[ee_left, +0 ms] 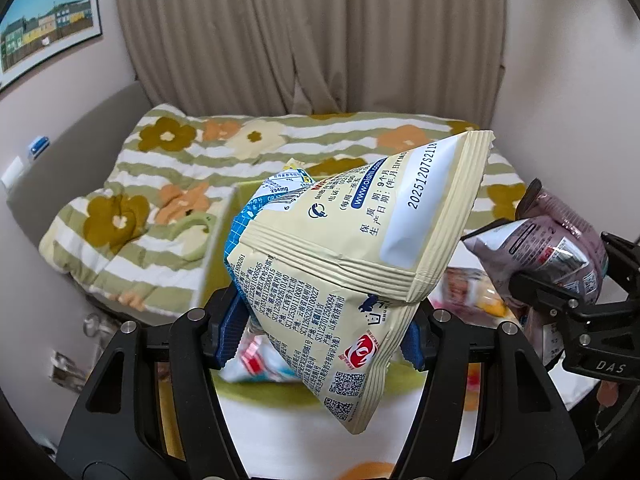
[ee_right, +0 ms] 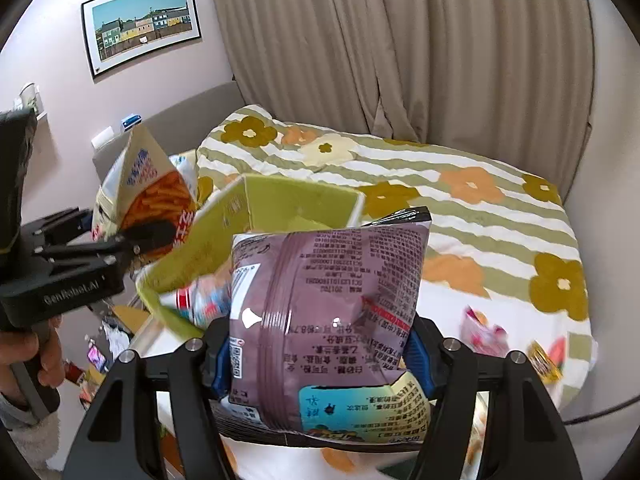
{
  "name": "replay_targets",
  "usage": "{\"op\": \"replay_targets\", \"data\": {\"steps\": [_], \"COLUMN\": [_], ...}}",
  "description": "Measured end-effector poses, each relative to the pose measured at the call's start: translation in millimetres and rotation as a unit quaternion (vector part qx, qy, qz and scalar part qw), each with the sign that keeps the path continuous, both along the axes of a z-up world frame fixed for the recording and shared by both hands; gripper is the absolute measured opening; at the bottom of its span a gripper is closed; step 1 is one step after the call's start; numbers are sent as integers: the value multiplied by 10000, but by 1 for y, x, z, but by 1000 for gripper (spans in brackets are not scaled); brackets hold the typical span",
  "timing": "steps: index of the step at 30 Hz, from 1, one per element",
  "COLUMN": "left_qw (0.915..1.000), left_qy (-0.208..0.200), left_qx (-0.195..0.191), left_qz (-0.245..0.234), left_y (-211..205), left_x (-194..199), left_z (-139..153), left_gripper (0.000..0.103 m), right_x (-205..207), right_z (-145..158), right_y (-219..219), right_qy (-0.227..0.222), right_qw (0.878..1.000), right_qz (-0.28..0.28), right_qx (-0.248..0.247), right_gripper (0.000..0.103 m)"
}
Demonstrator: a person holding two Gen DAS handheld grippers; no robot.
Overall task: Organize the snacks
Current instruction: 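Carry both bags over the cardboard box with both grippers, then release the cream bag into the box while the right drops the mauve bag in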
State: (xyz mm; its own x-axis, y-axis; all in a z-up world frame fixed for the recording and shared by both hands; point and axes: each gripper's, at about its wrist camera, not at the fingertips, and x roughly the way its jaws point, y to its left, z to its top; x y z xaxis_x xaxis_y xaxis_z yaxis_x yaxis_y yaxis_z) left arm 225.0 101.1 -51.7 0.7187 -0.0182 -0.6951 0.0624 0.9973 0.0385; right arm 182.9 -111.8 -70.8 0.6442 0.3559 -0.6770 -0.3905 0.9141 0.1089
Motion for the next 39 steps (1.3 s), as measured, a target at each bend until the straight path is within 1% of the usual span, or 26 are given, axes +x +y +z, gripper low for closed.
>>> {"op": "replay_targets", "data": {"steps": [3, 9, 12, 15, 18, 19, 20, 21, 22, 24, 26, 29, 33, 37, 39], "left_qw": [9999, 9989, 9977, 9965, 9950, 9946, 9947, 9950, 9954, 9955, 9948, 9946, 9951, 9949, 9949], "left_qy": [134, 448, 675, 817, 948, 986, 972, 941, 889, 881, 974, 1000, 984, 991, 986], "left_qx": [-47, -97, -79, -59, 17, 33, 64, 113, 141, 68, 12, -192, -100, -107, -103], "left_qz": [48, 42, -14, -144, -299, -336, -339, -329, -322, -356, -303, -190, 2, 142, 207], "left_y": [28, 57, 65, 68, 67, 67, 66, 66, 66, 67, 72, 78, 77, 79, 82], "left_x": [35, 92, 120, 143, 161, 166, 169, 171, 172, 172, 170, 159, 146, 143, 143], "left_z": [-7, -33, -52, -67, -80, -83, -85, -87, -87, -87, -89, -89, -90, -87, -86], "left_gripper": [59, 59, 60, 60, 65, 74, 92, 99, 103, 103, 103, 103, 103, 103, 103], "right_x": [28, 83, 104, 117, 129, 133, 137, 139, 143, 147, 151, 155, 167, 183, 190], "right_z": [1, -7, -13, -18, -25, -27, -30, -31, -34, -38, -43, -48, -53, -61, -63], "right_y": [28, 72, 84, 87, 89, 90, 89, 90, 89, 91, 91, 90, 93, 96, 98], "right_qy": [42, 246, 356, 454, 512, 539, 586, 613, 645, 707, 772, 847, 963, 1222, 1219], "right_qw": [10000, 9996, 9990, 9982, 9975, 9972, 9966, 9962, 9958, 9949, 9942, 9936, 9931, 9908, 9910], "right_qz": [2, -117, -272, -393, -477, -521, -579, -612, -654, -721, -747, -748, -664, -576, -556], "right_qx": [12, 42, 31, 83, 58, 34, 34, 39, 51, 58, 31, -25, -29, 34, 60], "right_gripper": [63, 63, 63, 63, 63, 63, 63, 63, 63, 63, 63, 63, 63, 64, 64]}}
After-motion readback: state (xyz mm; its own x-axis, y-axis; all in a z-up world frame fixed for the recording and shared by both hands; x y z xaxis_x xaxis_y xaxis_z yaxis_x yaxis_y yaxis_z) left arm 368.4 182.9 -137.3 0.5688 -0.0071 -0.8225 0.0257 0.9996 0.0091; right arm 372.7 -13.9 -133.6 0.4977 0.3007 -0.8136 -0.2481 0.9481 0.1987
